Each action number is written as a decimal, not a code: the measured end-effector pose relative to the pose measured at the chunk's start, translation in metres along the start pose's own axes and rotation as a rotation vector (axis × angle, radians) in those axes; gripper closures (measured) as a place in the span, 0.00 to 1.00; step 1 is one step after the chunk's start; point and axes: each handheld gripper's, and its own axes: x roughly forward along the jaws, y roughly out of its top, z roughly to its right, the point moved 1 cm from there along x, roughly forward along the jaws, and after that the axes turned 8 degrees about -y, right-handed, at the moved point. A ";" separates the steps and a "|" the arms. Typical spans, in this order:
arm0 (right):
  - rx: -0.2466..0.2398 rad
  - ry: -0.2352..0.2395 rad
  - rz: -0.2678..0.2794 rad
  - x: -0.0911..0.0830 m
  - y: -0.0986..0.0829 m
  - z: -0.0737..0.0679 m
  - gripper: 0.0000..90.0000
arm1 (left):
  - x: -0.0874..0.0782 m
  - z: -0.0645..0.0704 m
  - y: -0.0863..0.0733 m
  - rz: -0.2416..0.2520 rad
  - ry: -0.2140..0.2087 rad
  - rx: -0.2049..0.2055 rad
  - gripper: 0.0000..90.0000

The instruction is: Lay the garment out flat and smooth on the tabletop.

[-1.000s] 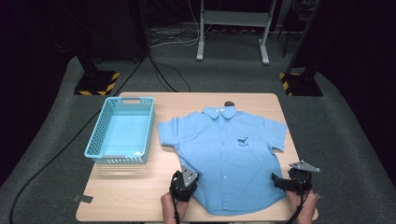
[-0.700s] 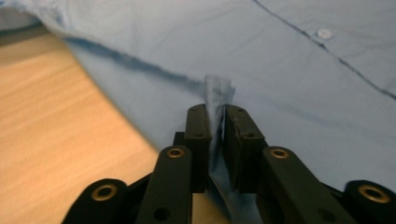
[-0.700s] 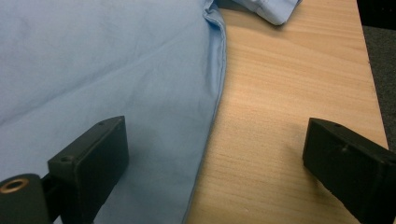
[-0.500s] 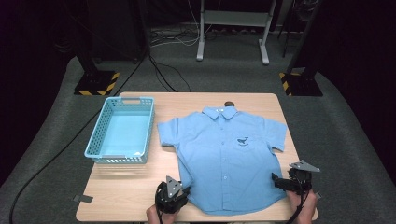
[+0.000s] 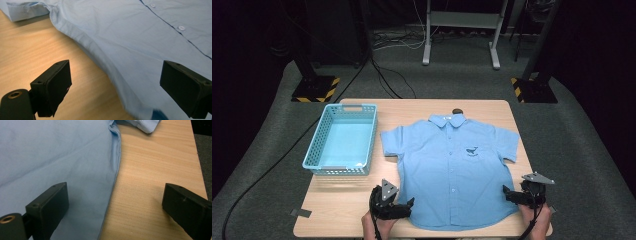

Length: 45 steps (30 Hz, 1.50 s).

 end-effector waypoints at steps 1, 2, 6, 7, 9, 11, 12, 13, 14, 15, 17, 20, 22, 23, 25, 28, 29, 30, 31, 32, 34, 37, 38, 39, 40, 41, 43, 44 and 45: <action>0.000 0.000 0.000 0.000 0.000 0.000 0.07 | 0.005 -0.001 0.002 -0.026 0.002 0.007 0.10; 0.000 0.000 0.000 0.000 0.000 0.000 0.07 | 0.010 -0.003 0.002 -0.053 0.007 0.012 0.10; 0.000 0.000 0.000 0.000 0.000 0.000 0.07 | 0.023 -0.013 -0.003 -0.134 0.027 -0.001 0.08; 0.001 0.000 0.000 0.000 0.000 0.000 0.07 | 0.024 -0.015 -0.006 -0.140 0.035 -0.008 0.08; 0.001 0.000 -0.001 0.000 0.000 0.000 0.07 | 0.019 -0.017 -0.011 -0.138 0.057 -0.009 0.08; 0.001 0.000 -0.001 0.000 0.000 0.000 0.07 | 0.014 -0.019 -0.015 -0.138 0.064 -0.011 0.08; 0.002 0.000 -0.002 0.000 0.000 0.000 0.07 | 0.010 -0.020 -0.018 -0.138 0.071 -0.013 0.08; 0.002 0.001 -0.002 0.000 0.000 0.000 0.07 | 0.003 -0.025 -0.024 -0.127 0.086 -0.030 0.08; 0.005 0.003 -0.004 0.000 0.000 0.001 0.07 | 0.003 -0.025 -0.024 -0.127 0.086 -0.030 0.08; 0.006 0.002 -0.005 0.000 0.000 0.001 0.07 | -0.001 -0.028 -0.026 -0.122 0.096 -0.040 0.08; 0.009 -0.002 -0.005 0.000 0.000 0.001 0.07 | -0.011 -0.036 -0.034 -0.114 0.119 -0.063 0.08; 0.012 -0.006 -0.005 0.000 0.000 0.001 0.07 | -0.016 -0.040 -0.038 -0.104 0.134 -0.074 0.08; 0.011 -0.008 -0.004 0.000 0.000 0.001 0.07 | -0.020 -0.041 -0.043 -0.080 0.148 -0.083 0.08; 0.012 -0.008 -0.004 0.000 0.000 0.001 0.07 | -0.020 -0.040 -0.044 -0.074 0.150 -0.082 0.08; 0.012 -0.008 -0.004 0.000 0.000 0.001 0.07 | -0.020 -0.040 -0.045 -0.069 0.152 -0.083 0.07; 0.009 -0.007 -0.005 0.000 0.000 0.001 0.07 | -0.019 -0.042 -0.044 -0.055 0.148 -0.102 0.03; 0.009 -0.007 -0.005 0.000 0.000 0.001 0.07 | -0.020 -0.043 -0.044 -0.045 0.150 -0.111 0.03; 0.007 0.000 -0.008 0.000 0.000 0.001 0.05 | -0.022 -0.045 -0.044 -0.029 0.155 -0.124 0.02; 0.005 0.004 -0.012 0.000 0.000 0.001 0.04 | -0.024 -0.047 -0.043 -0.014 0.159 -0.133 0.01; 0.004 0.007 -0.014 0.000 0.000 0.001 0.04 | -0.027 -0.050 -0.043 -0.004 0.168 -0.139 0.00; 0.002 0.002 -0.010 -0.001 0.000 0.002 0.03 | -0.032 -0.058 -0.043 0.011 0.191 -0.150 0.00; 0.003 0.005 -0.007 -0.002 -0.001 0.002 0.03 | -0.038 -0.073 -0.045 0.006 0.214 -0.177 0.00; -0.006 -0.004 -0.005 -0.003 -0.002 0.003 0.03 | -0.040 -0.078 -0.047 0.005 0.220 -0.185 0.00; -0.018 -0.018 -0.010 -0.004 -0.003 0.004 0.02 | -0.042 -0.083 -0.048 0.000 0.228 -0.196 0.00; -0.011 -0.006 -0.016 -0.005 -0.005 0.009 0.01 | -0.043 -0.088 -0.049 -0.004 0.233 -0.206 0.00; -0.011 -0.006 -0.016 -0.005 -0.005 0.009 0.01 | -0.043 -0.093 -0.051 -0.009 0.232 -0.218 0.00; 0.002 0.007 -0.030 -0.006 -0.007 0.013 0.00 | -0.043 -0.100 -0.054 -0.012 0.242 -0.235 0.00; 0.003 0.008 -0.026 -0.006 -0.008 0.013 0.00 | -0.044 -0.102 -0.055 -0.007 0.246 -0.243 0.00; 0.001 0.008 -0.023 -0.006 -0.008 0.013 0.00 | -0.044 -0.102 -0.055 -0.004 0.245 -0.247 0.00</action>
